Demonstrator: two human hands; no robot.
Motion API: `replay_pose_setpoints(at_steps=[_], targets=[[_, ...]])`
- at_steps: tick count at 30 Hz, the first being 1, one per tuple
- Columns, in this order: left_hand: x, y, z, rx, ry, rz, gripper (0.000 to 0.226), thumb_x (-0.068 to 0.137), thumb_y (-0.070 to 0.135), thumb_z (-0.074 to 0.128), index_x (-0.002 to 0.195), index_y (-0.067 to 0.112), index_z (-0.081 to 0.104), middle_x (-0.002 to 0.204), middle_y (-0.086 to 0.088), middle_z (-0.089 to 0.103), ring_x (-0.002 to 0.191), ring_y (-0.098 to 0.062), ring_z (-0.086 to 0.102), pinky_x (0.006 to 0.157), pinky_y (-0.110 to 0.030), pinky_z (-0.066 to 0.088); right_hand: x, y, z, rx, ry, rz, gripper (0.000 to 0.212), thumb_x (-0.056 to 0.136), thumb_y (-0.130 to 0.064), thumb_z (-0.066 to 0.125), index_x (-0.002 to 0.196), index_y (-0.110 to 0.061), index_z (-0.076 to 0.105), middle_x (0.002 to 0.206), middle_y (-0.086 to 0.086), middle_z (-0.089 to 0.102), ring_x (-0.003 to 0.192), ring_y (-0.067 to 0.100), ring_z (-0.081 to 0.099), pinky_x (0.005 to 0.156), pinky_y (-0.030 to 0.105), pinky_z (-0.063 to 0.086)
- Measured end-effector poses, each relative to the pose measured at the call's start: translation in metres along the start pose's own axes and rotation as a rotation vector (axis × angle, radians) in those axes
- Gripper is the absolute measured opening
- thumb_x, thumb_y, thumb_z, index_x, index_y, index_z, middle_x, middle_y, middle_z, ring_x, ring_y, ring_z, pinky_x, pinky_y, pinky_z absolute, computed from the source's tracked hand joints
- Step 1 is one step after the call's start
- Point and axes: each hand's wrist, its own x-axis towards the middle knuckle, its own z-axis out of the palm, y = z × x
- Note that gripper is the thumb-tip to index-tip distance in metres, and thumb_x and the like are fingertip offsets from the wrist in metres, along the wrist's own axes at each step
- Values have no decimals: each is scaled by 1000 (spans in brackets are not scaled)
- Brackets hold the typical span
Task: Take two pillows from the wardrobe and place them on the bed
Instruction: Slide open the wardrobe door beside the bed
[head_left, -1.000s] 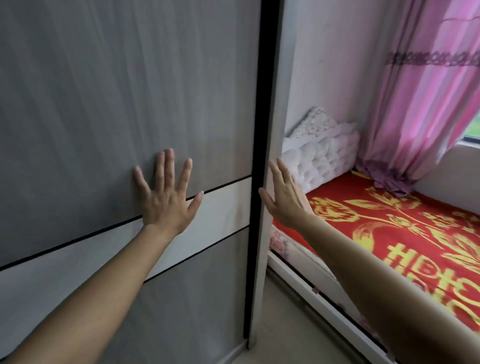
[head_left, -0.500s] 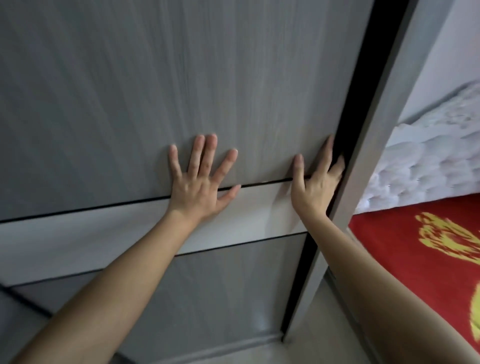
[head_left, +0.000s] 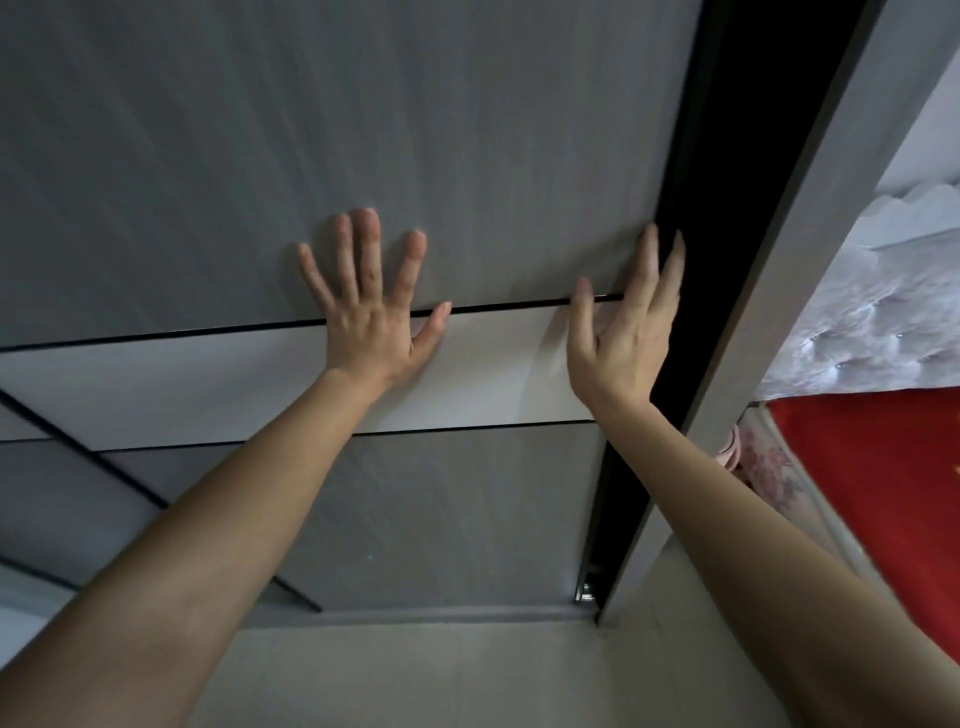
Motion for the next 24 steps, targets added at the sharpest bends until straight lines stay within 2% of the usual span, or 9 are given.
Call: replay_pose_setpoints(at_steps=[2,5,7,9,11,13,17,21,24], targets=[[-9,-7,-2,9,-25,-66,91,89,64,44,153,26,-8,153,-31,12,142,-50,7,109,-70,-4,-6,-3,4,42,-34,-39,70,100,-37,53,158,-11,23,164,16,21,149,29,29,113,45,41],[-23,-25,-9,55,-82,-178,90,91,62,43,154,16,-2,153,-34,15,143,-50,7,110,-71,1,-21,-6,15,129,-120,-95,69,103,-29,50,158,-5,16,165,14,21,152,23,25,118,36,37],[-32,-39,-17,79,-144,-232,86,92,62,40,155,14,5,155,-33,13,144,-49,5,111,-71,4,-34,-7,23,168,-206,-105,68,105,-28,47,159,-8,11,165,13,22,146,26,38,109,33,46],[-40,-52,-27,84,-205,-269,83,94,62,38,155,16,6,157,-31,9,145,-48,3,113,-68,7,-49,-5,31,170,-344,-48,69,106,-30,44,160,-18,3,164,9,25,110,29,66,84,36,59],[-51,-67,-35,80,-265,-294,82,94,62,36,155,18,4,158,-30,5,146,-47,1,113,-66,12,-63,-3,38,151,-508,21,69,106,-35,40,159,-31,-5,164,6,28,76,28,69,67,45,61],[-65,-83,-43,57,-339,-321,81,95,61,35,155,21,-2,159,-28,-1,147,-46,-3,113,-63,17,-73,-8,47,155,-616,32,69,107,-36,38,157,-39,-10,163,5,31,76,30,69,70,50,60],[-101,-113,-52,-2,-499,-410,81,95,59,35,153,27,-11,159,-22,-17,147,-40,-13,116,-57,15,-87,-34,69,185,-710,5,77,105,-27,40,153,-46,-17,162,7,32,89,36,69,78,52,58],[-126,-148,-52,-106,-509,-495,81,95,53,44,154,26,-4,160,-20,-18,147,-41,-9,118,-53,16,-102,-65,97,144,-773,-5,83,103,-23,41,152,-47,-21,142,18,53,72,24,64,68,44,56],[-135,-180,-52,-139,-506,-538,83,94,53,45,154,27,-7,159,-18,-20,147,-41,-9,115,-54,23,-119,-94,122,115,-756,21,84,102,-19,42,152,-45,-21,134,21,59,66,20,61,64,38,54]])
